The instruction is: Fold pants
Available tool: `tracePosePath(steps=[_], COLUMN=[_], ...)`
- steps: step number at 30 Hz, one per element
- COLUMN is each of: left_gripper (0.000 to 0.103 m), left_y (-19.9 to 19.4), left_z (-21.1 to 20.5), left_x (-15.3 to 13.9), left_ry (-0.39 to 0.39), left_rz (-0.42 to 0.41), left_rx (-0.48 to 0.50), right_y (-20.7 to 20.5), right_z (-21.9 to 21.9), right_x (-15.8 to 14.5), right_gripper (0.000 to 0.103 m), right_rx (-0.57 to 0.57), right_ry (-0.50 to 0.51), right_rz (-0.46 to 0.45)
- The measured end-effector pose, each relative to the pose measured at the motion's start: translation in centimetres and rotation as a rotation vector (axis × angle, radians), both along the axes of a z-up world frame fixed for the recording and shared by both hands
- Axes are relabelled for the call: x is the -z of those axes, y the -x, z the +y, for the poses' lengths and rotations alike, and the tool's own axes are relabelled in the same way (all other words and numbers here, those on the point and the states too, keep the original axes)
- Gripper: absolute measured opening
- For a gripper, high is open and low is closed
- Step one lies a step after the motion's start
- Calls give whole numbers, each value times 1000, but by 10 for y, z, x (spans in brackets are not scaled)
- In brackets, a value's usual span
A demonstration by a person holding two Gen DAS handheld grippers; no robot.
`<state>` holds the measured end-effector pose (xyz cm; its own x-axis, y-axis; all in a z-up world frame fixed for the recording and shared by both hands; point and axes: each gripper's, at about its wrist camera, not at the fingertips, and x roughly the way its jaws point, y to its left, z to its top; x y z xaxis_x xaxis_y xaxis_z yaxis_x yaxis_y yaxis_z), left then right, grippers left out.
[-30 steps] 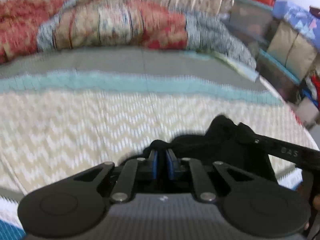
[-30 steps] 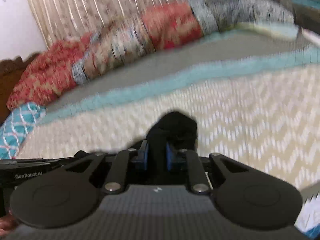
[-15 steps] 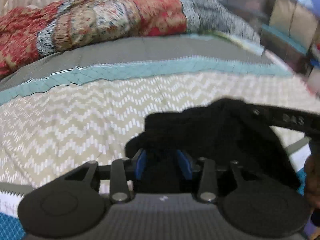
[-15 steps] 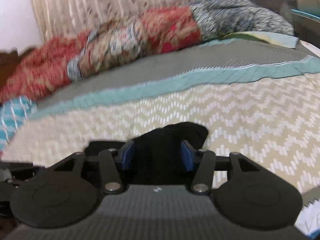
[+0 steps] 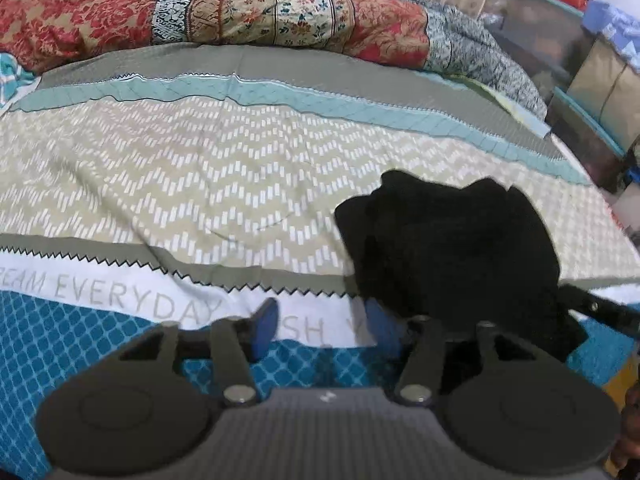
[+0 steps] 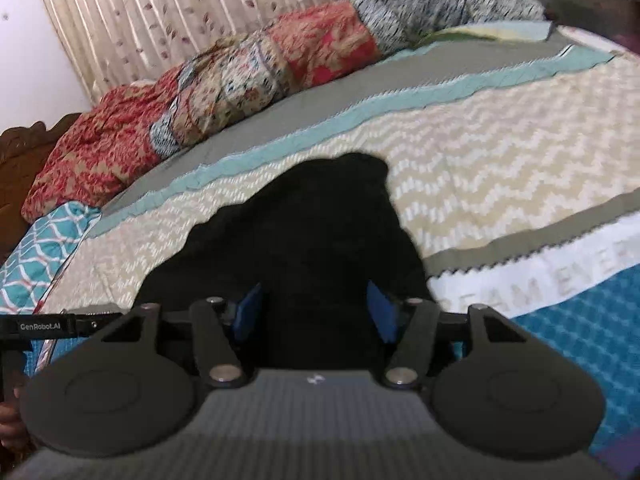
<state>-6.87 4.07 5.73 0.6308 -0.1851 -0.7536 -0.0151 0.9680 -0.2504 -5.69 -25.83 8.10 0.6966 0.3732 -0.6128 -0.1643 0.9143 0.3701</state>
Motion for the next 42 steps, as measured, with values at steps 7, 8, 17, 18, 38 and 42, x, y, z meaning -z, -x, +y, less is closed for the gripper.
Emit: tracePosePath(steps=[7, 8, 17, 18, 38, 42], left_gripper=[59, 59, 59, 59, 64, 66], left_y=[-1, 0, 12, 12, 5, 5], left_z=[-17, -18, -34, -36, -41, -8], left_x=[2, 4, 6, 3, -6, -12], left_ry=[-29, -27, -71, -76, -116, -93], left_rz=[33, 42, 46, 40, 32, 13], left_rx=[-39, -43, -42, -43, -67, -158], right_y=[10, 13, 15, 13, 23, 34], right_z=[-10, -10, 8, 10, 56, 79], right_x=[-3, -3, -23, -25, -24, -28], right_gripper=[61, 61, 64, 64, 80, 85], right_rx=[59, 60, 17, 13, -220, -339], right_ry=[-1, 1, -17, -22, 27, 111], right_rz=[7, 8, -49, -56, -42, -139])
